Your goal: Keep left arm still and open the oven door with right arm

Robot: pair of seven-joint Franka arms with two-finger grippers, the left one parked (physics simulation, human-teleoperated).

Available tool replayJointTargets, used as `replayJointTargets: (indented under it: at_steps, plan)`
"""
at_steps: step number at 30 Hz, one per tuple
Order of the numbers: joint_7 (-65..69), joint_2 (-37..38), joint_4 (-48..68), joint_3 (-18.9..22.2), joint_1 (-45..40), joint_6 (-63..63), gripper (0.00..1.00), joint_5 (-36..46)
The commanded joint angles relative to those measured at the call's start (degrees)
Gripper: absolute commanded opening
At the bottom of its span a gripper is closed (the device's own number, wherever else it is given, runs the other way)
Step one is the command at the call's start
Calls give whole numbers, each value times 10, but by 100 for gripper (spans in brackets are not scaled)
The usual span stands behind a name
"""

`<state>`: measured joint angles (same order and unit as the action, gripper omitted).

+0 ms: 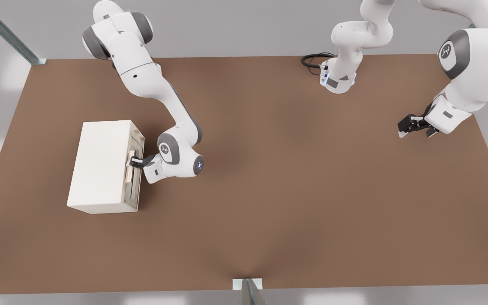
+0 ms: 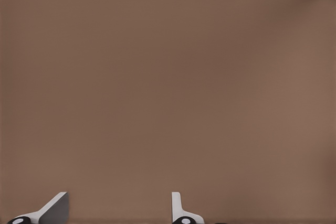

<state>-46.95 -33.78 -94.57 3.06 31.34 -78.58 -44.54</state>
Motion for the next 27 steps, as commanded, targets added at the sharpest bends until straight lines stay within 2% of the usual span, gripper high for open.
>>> replayJointTargets:
  at_steps: [1,14,18,20,22,24,25,26,27]
  plan:
    - [-97,0,0,0,0,-4,0,0]
    - [-98,-8,0,0,2,-16,0,0]
    - [-86,-8,22,-1,33,-16,0,12]
    - [-92,-21,55,-5,51,-43,0,90]
    - [-66,-2,86,-22,33,-64,0,175]
    - [221,85,99,-35,-80,-61,0,374]
    - [390,136,99,-34,-135,-61,5,451]
    - [430,172,99,-34,-157,-72,85,454]
    - [434,195,99,-30,-167,-75,100,447]
